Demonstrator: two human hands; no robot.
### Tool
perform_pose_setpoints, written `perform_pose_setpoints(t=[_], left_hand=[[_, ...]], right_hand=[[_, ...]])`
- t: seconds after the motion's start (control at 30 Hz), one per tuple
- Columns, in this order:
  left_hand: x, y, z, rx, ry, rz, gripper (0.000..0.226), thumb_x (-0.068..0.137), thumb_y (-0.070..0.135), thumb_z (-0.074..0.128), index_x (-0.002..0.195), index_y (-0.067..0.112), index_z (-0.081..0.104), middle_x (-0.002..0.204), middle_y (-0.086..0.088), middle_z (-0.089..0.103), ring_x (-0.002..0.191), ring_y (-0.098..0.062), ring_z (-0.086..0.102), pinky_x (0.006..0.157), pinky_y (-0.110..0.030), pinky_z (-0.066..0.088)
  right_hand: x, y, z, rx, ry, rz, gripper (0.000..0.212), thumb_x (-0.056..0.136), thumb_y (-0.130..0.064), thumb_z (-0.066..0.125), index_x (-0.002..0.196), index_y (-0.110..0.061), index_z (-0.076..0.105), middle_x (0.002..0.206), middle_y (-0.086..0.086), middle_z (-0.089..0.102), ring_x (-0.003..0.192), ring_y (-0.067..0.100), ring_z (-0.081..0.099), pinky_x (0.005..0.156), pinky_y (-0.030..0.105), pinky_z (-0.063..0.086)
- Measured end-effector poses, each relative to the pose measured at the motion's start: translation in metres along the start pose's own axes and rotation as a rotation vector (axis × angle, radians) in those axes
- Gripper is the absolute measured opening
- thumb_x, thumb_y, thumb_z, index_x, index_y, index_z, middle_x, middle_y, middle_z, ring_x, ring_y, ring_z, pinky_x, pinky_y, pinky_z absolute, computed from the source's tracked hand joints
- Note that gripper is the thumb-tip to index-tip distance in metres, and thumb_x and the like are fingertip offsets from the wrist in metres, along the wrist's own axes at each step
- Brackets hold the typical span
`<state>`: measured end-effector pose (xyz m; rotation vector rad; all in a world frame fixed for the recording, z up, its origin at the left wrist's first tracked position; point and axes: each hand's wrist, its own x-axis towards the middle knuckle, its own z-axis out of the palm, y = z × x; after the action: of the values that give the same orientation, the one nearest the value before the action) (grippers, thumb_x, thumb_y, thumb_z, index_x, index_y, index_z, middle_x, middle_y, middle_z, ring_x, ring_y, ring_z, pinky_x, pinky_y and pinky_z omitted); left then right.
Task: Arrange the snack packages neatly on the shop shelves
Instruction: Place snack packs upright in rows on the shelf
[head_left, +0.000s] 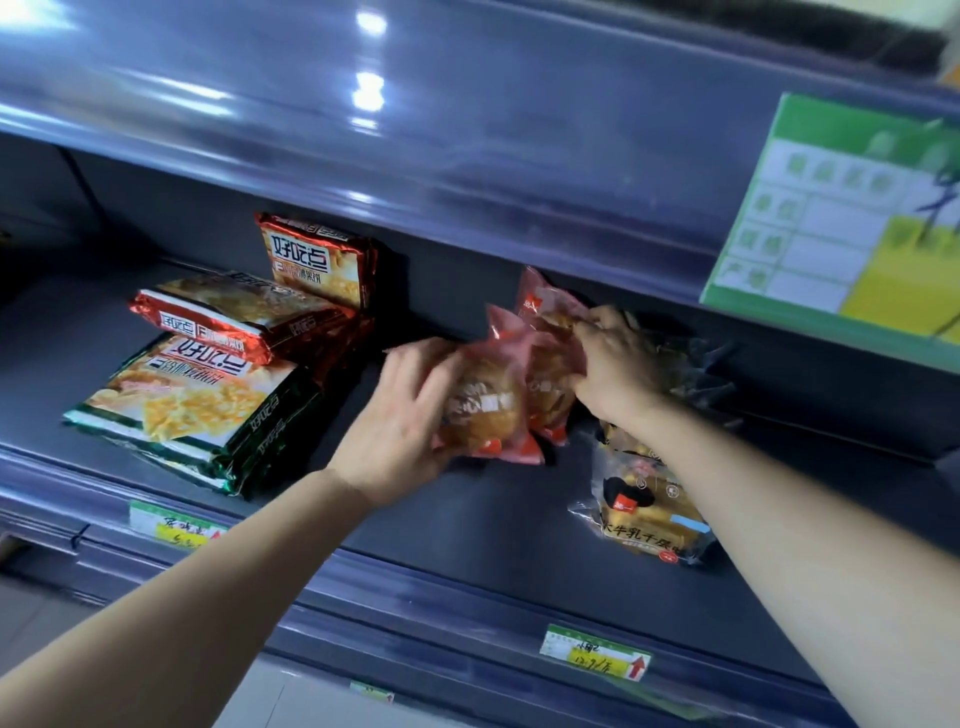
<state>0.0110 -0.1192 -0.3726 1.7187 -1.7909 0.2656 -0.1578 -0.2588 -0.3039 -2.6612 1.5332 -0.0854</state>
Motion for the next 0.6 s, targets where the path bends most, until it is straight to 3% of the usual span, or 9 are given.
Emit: perform_pose_setpoints(t=[0.1, 0.17, 0.23, 0.3, 0.37, 0.5, 0.6], left_hand=[[0.005, 0.012, 0.017, 0.137, -0.084, 0.179, 0.086, 0.054, 0.026, 0.086, 0.127, 0.009, 0.044, 0.131, -0.019, 0.035, 0.122, -0.039, 0.036, 0.109, -0.045, 0.031], [0.006, 0.016, 0.025, 0.202, -0.141, 0.141, 0.094, 0.049, 0.037, 0.086, 0.129, 0.019, 0.040, 0.139, -0.020, 0.028, 0.131, -0.040, 0.028, 0.105, -0.060, 0.035], [0.003, 0.019, 0.029, 0.161, -0.211, 0.021, 0.110, 0.045, 0.056, 0.083, 0.139, 0.028, 0.032, 0.149, -0.017, 0.017, 0.138, -0.040, 0.018, 0.101, -0.067, 0.035], [-0.002, 0.019, 0.031, 0.049, -0.251, -0.110, 0.126, 0.045, 0.068, 0.077, 0.149, 0.033, 0.015, 0.155, -0.013, 0.003, 0.141, -0.039, 0.012, 0.104, -0.061, 0.036], [-0.003, 0.020, 0.032, -0.095, -0.273, -0.233, 0.131, 0.051, 0.065, 0.079, 0.153, 0.030, 0.003, 0.157, -0.010, -0.005, 0.143, -0.036, 0.011, 0.108, -0.052, 0.035], [0.005, 0.029, 0.033, -0.272, -0.260, -0.270, 0.121, 0.054, 0.038, 0.088, 0.148, 0.034, 0.011, 0.149, 0.005, 0.001, 0.134, -0.029, 0.033, 0.092, -0.043, 0.051], [0.012, 0.035, 0.039, -0.259, -0.174, -0.217, 0.112, 0.053, 0.028, 0.089, 0.135, 0.035, 0.013, 0.134, 0.011, 0.009, 0.129, -0.028, 0.036, 0.086, -0.042, 0.054]], right_hand=[[-0.002, 0.006, 0.001, -0.063, 0.084, -0.046, 0.046, 0.089, -0.012, 0.059, 0.134, -0.018, 0.049, 0.139, 0.006, 0.046, 0.128, 0.029, 0.042, 0.104, 0.040, 0.040], [-0.004, 0.012, 0.000, -0.071, 0.099, -0.061, 0.048, 0.089, -0.013, 0.061, 0.135, -0.020, 0.049, 0.140, 0.004, 0.047, 0.129, 0.029, 0.041, 0.106, 0.039, 0.037], [-0.005, 0.015, 0.000, -0.073, 0.100, -0.051, 0.046, 0.090, -0.019, 0.062, 0.134, -0.021, 0.050, 0.139, 0.004, 0.048, 0.129, 0.029, 0.041, 0.107, 0.040, 0.035], [-0.006, 0.018, 0.002, -0.075, 0.085, -0.045, 0.045, 0.091, -0.024, 0.062, 0.134, -0.022, 0.050, 0.140, 0.002, 0.047, 0.131, 0.028, 0.040, 0.108, 0.039, 0.032], [-0.005, 0.019, 0.004, -0.059, 0.080, -0.040, 0.048, 0.090, -0.026, 0.062, 0.136, -0.022, 0.049, 0.142, 0.001, 0.045, 0.132, 0.027, 0.038, 0.110, 0.039, 0.031], [-0.004, 0.022, 0.004, 0.130, 0.067, -0.003, 0.050, 0.093, -0.016, 0.058, 0.141, -0.021, 0.044, 0.144, 0.002, 0.046, 0.131, 0.026, 0.041, 0.105, 0.032, 0.033], [-0.004, 0.027, 0.004, 0.344, 0.035, 0.113, 0.037, 0.094, -0.009, 0.047, 0.131, -0.014, 0.053, 0.129, 0.012, 0.057, 0.116, 0.031, 0.053, 0.099, 0.033, 0.042]])
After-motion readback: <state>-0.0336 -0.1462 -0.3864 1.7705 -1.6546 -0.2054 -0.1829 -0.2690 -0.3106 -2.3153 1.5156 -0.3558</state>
